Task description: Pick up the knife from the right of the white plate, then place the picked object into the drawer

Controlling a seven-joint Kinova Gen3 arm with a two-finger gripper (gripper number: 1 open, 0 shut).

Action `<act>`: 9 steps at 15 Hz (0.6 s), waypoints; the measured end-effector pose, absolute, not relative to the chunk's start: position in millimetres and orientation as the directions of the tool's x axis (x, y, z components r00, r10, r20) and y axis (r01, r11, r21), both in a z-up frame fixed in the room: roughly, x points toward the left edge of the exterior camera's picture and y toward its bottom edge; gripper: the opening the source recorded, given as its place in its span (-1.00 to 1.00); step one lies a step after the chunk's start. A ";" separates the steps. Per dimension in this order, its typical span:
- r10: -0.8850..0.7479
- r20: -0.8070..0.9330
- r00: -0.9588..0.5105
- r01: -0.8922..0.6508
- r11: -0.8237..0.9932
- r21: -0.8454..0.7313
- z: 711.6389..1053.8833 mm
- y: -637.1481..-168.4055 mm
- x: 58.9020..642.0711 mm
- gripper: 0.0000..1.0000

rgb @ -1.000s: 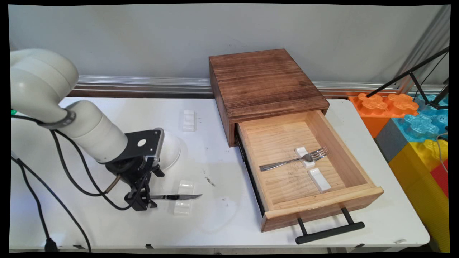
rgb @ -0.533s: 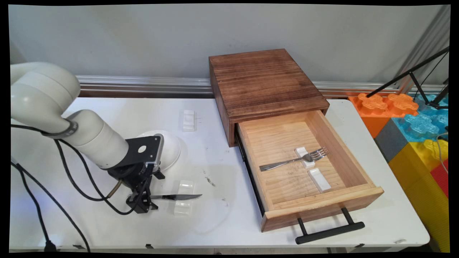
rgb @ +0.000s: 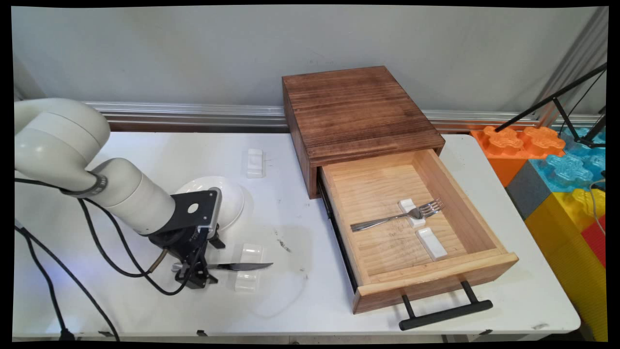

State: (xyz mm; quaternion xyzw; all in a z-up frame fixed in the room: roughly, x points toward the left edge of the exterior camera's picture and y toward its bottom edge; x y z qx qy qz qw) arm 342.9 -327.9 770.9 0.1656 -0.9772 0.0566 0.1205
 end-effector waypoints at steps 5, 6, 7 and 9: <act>-0.312 0.261 -0.913 -0.338 0.939 -0.059 771.4 -326.1 343.3 -1.00; -0.316 0.261 -0.912 -0.341 0.938 -0.055 773.4 -325.8 344.0 -1.00; -0.319 0.261 -0.911 -0.343 0.938 -0.052 774.6 -325.5 344.4 -1.00; -0.327 0.261 -0.908 -0.350 0.936 -0.043 779.1 -324.8 346.0 -1.00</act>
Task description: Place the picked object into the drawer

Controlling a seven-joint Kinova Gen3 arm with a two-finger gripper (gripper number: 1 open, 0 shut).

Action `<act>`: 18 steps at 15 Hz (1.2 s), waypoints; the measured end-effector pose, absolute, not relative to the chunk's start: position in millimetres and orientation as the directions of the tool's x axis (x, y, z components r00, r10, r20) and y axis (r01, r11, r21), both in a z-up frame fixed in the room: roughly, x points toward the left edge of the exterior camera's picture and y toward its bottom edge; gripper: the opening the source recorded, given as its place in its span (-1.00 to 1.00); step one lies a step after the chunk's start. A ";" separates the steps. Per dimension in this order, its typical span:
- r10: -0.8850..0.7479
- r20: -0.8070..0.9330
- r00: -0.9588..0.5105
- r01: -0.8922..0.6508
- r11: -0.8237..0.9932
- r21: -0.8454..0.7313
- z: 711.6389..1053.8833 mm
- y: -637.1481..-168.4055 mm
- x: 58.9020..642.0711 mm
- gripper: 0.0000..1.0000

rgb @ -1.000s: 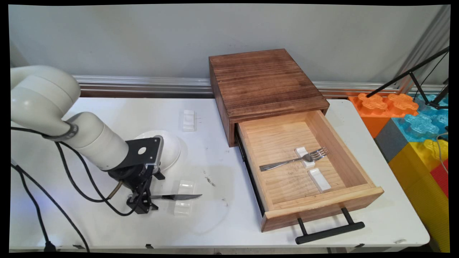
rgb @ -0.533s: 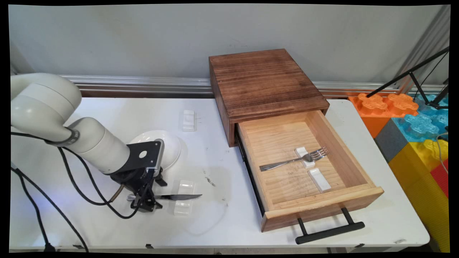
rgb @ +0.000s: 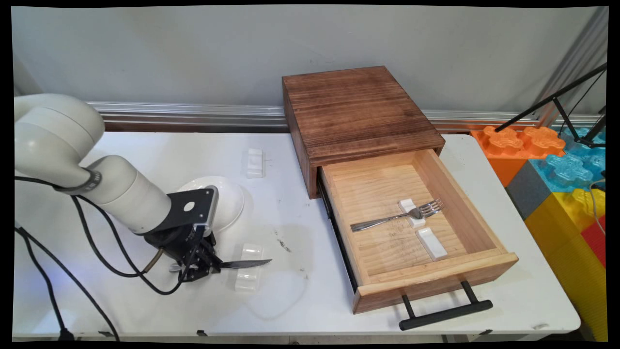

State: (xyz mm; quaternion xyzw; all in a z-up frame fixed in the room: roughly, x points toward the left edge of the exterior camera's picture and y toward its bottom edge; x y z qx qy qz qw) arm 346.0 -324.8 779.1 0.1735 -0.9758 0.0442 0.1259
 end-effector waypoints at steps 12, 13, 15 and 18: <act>-0.369 0.278 -0.887 -0.391 0.920 -0.026 822.7 -337.2 341.9 -1.00; -0.372 0.281 -0.885 -0.395 0.918 -0.028 830.2 -339.9 340.1 -1.00; -0.376 0.286 -0.881 -0.400 0.916 -0.029 848.3 -344.5 335.4 -1.00; -0.383 0.294 -0.876 -0.407 0.913 -0.023 878.3 -349.4 326.0 -1.00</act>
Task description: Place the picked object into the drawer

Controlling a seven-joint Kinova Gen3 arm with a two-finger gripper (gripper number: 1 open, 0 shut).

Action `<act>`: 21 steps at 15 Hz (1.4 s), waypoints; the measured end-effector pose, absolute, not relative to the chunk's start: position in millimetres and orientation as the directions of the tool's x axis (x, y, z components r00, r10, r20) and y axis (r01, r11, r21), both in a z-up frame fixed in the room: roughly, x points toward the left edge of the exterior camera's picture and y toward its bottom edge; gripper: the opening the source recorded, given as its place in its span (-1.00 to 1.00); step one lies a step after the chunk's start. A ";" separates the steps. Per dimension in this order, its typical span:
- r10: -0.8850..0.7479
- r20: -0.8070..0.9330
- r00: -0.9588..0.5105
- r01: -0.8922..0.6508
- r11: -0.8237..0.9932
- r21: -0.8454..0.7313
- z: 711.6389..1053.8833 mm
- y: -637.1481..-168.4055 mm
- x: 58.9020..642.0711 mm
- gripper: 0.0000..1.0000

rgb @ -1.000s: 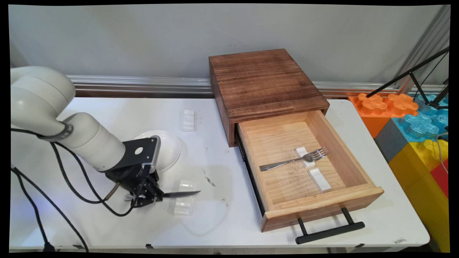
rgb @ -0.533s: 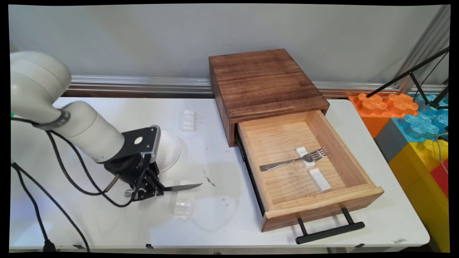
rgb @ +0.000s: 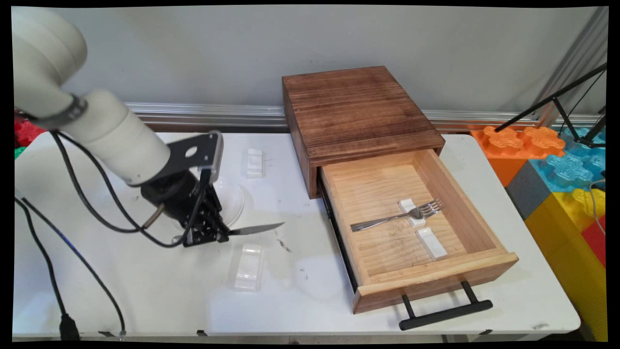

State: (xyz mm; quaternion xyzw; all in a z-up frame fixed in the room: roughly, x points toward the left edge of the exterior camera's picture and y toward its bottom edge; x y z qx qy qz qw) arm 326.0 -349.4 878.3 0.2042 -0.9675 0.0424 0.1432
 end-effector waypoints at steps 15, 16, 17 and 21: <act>-0.428 0.361 -0.829 -0.449 0.893 0.028 990.1 -380.6 234.0 -1.00; -0.428 0.366 -0.827 -0.449 0.893 0.030 991.4 -382.8 226.2 -1.00; -0.432 0.371 -0.822 -0.453 0.891 0.033 991.9 -385.6 216.6 -1.00; -0.443 0.391 -0.807 -0.467 0.884 0.037 987.8 -398.3 180.2 -1.00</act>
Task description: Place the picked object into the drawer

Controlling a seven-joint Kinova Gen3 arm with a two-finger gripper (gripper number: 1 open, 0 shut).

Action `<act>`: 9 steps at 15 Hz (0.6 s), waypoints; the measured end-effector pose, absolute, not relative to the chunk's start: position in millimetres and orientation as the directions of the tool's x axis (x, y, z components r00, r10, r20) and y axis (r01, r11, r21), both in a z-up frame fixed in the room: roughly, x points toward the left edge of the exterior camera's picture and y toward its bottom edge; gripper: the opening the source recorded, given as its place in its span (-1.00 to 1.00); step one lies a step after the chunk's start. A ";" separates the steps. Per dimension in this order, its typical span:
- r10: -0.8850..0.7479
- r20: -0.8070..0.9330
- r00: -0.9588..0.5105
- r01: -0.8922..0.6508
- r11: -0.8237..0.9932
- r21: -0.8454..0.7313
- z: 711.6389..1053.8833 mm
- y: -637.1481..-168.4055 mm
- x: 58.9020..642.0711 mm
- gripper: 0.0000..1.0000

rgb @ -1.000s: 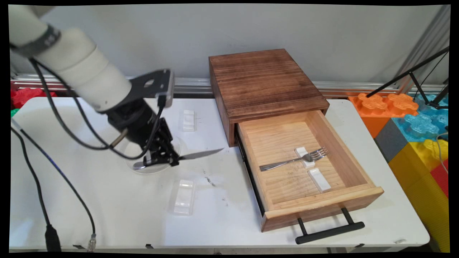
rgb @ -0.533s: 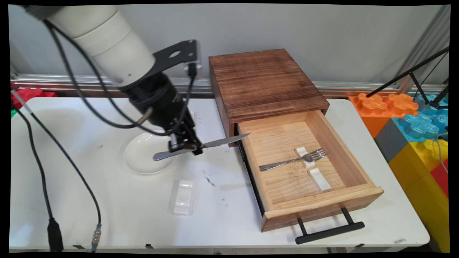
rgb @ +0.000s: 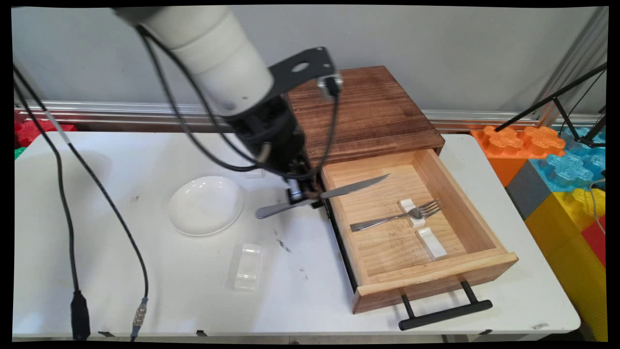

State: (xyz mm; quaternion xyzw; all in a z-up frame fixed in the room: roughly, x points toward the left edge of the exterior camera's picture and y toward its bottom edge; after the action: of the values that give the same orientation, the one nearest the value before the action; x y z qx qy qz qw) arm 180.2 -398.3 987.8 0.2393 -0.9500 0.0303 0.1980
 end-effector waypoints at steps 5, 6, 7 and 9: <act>-0.449 0.411 -0.793 -0.479 0.877 0.035 976.6 -414.0 143.7 -1.00; -0.450 0.415 -0.791 -0.480 0.877 0.036 973.6 -417.1 136.5 -1.00; -0.450 0.419 -0.789 -0.480 0.876 0.037 970.6 -420.6 129.1 -1.00; -0.450 0.426 -0.785 -0.482 0.876 0.037 965.7 -425.8 118.2 -1.00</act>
State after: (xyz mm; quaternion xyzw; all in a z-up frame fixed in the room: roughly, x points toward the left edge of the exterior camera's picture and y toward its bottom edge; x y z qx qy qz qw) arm 118.2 -425.8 965.7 0.2467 -0.9440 0.0366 0.2159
